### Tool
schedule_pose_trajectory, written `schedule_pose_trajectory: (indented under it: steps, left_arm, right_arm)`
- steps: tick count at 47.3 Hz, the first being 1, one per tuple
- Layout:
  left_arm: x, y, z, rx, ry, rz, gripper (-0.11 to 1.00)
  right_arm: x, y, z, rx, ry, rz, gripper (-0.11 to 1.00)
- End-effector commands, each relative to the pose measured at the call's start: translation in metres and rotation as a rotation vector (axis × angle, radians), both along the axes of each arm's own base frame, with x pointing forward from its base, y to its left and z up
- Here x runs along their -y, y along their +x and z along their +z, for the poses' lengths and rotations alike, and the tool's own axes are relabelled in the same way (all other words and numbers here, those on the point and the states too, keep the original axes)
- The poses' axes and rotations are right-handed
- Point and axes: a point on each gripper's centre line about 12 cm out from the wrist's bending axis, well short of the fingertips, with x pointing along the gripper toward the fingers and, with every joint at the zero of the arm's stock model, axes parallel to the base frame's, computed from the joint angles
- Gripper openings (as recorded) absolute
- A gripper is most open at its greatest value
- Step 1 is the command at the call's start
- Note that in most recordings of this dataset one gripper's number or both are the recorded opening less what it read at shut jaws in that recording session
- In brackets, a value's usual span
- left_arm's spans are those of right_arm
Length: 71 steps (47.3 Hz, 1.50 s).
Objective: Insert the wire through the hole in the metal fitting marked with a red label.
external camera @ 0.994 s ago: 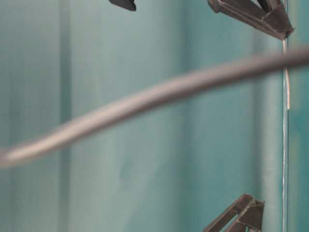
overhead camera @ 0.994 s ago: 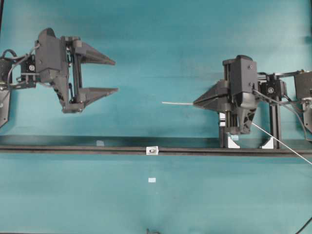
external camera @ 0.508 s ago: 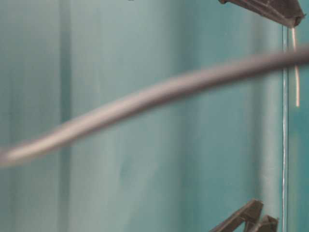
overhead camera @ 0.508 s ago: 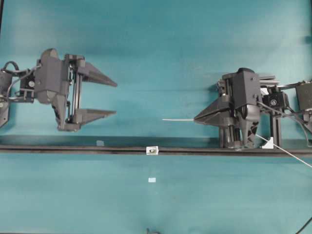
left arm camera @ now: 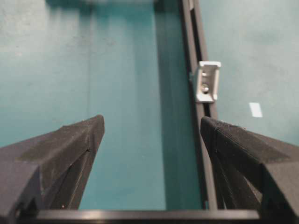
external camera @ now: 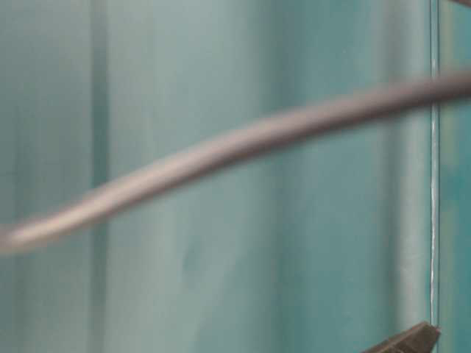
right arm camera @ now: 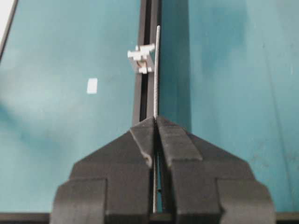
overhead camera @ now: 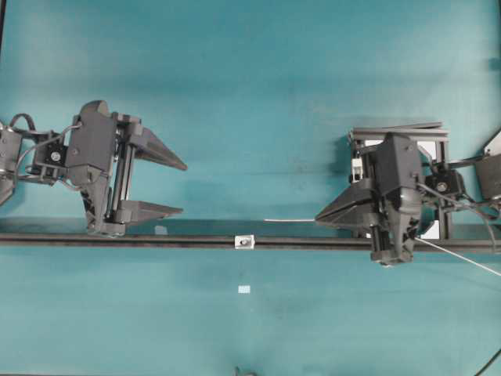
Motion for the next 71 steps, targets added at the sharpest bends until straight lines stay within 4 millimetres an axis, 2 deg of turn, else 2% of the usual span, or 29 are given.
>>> schedule_pose_trajectory:
  steps: [1, 11, 21, 26, 35, 45, 60, 71]
  left_arm:
    - [0.005, 0.005, 0.006, 0.021, -0.007, -0.013, 0.77]
    - [0.015, 0.008, -0.004, -0.010, -0.033, -0.029, 0.77]
    - [0.029, 0.016, -0.010, -0.020, -0.048, -0.058, 0.77]
    - [0.032, 0.018, -0.012, -0.020, -0.049, -0.066, 0.77]
    - [0.037, 0.018, -0.020, -0.026, -0.047, -0.077, 0.77]
    - [0.042, 0.020, -0.031, -0.028, -0.045, -0.091, 0.77]
    - [0.048, 0.020, -0.043, -0.040, -0.040, -0.106, 0.77]
    - [0.049, 0.020, -0.043, -0.028, -0.037, -0.113, 0.77]
  right_arm:
    - [-0.005, 0.005, 0.004, 0.017, 0.012, 0.003, -0.01]
    - [-0.017, 0.010, 0.001, 0.021, 0.012, 0.032, -0.01]
    - [-0.020, 0.013, -0.014, 0.007, 0.010, 0.025, -0.01]
    - [-0.021, 0.012, -0.023, -0.012, 0.012, 0.018, -0.01]
    - [-0.029, 0.011, -0.025, 0.027, 0.009, 0.036, -0.01]
    - [-0.035, 0.010, -0.036, 0.005, 0.010, 0.021, -0.01]
    - [-0.032, 0.012, -0.038, 0.034, -0.042, -0.010, -0.01]
    - [-0.030, 0.012, -0.040, 0.036, -0.067, -0.021, -0.01]
